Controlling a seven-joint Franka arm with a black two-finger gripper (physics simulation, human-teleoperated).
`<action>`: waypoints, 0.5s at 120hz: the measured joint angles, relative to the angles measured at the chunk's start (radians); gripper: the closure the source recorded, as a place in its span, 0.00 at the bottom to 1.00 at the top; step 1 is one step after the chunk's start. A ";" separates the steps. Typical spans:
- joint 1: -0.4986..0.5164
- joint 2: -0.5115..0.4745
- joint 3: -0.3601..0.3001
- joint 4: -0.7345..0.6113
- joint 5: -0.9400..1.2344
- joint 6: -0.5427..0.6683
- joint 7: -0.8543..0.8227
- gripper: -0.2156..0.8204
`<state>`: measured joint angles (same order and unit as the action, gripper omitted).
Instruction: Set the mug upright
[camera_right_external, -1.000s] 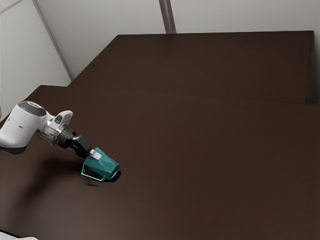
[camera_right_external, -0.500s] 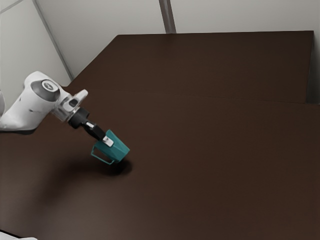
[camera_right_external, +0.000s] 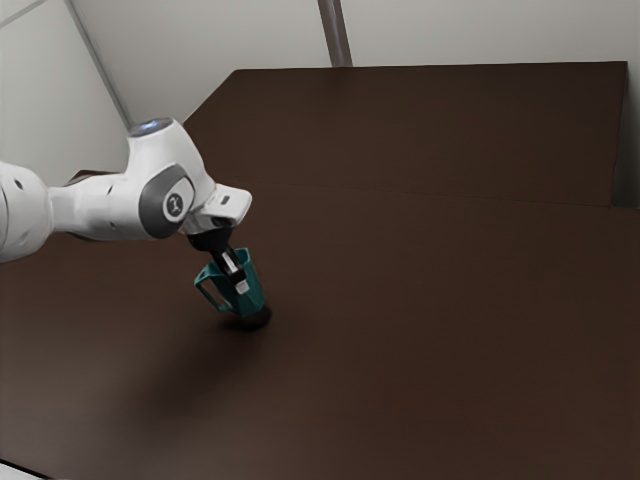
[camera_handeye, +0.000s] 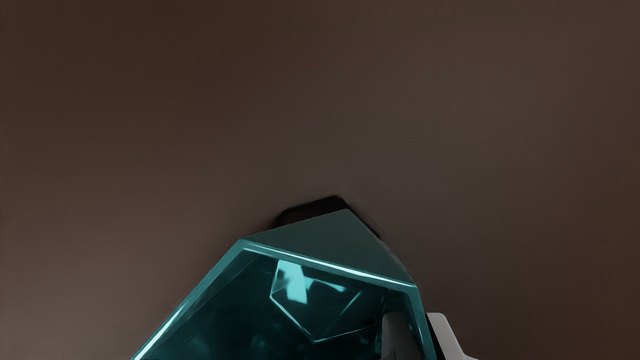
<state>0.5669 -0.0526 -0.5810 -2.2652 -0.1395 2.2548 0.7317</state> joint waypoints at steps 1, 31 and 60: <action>0.003 -0.001 -0.001 -0.002 0.003 0.003 -0.006 0.96; 0.071 -0.003 -0.033 -0.040 0.045 0.084 -0.161 0.96; 0.055 0.006 -0.041 -0.053 0.062 0.126 -0.262 0.96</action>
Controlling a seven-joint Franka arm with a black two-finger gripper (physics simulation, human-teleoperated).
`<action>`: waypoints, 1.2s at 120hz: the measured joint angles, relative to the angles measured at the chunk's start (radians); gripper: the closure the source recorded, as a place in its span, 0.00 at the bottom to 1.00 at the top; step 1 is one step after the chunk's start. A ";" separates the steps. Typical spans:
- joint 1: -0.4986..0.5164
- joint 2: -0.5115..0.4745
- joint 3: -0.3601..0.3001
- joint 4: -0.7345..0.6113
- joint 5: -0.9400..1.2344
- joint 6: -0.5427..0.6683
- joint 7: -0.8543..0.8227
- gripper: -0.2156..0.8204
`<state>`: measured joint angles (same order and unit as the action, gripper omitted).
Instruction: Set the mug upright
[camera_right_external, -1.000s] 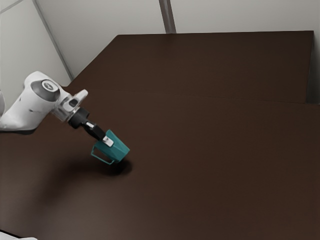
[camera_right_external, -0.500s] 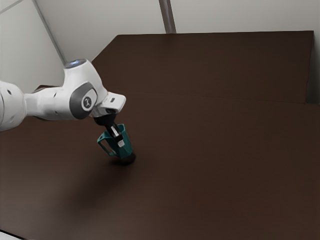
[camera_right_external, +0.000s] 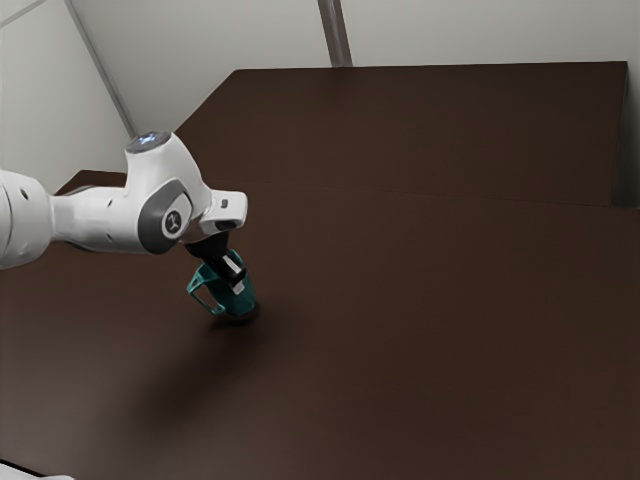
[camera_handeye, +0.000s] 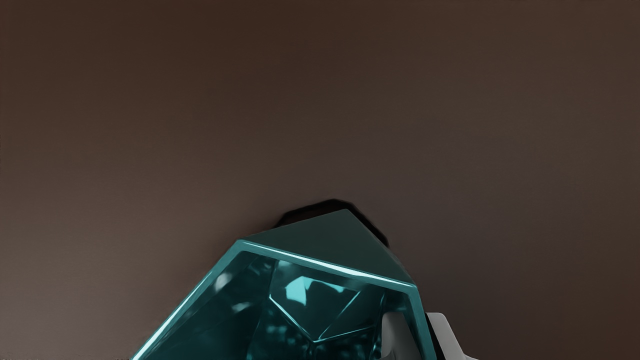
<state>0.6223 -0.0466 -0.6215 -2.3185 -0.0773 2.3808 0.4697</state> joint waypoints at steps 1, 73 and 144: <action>0.000 0.000 0.000 -0.001 0.000 0.001 -0.003 0.96; 0.006 -0.016 -0.036 -0.026 -0.010 0.036 -0.114 0.39; 0.025 -0.064 -0.033 0.457 -0.017 -0.415 -0.179 0.22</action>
<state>0.6476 -0.1110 -0.6540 -1.8614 -0.0947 1.9659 0.2911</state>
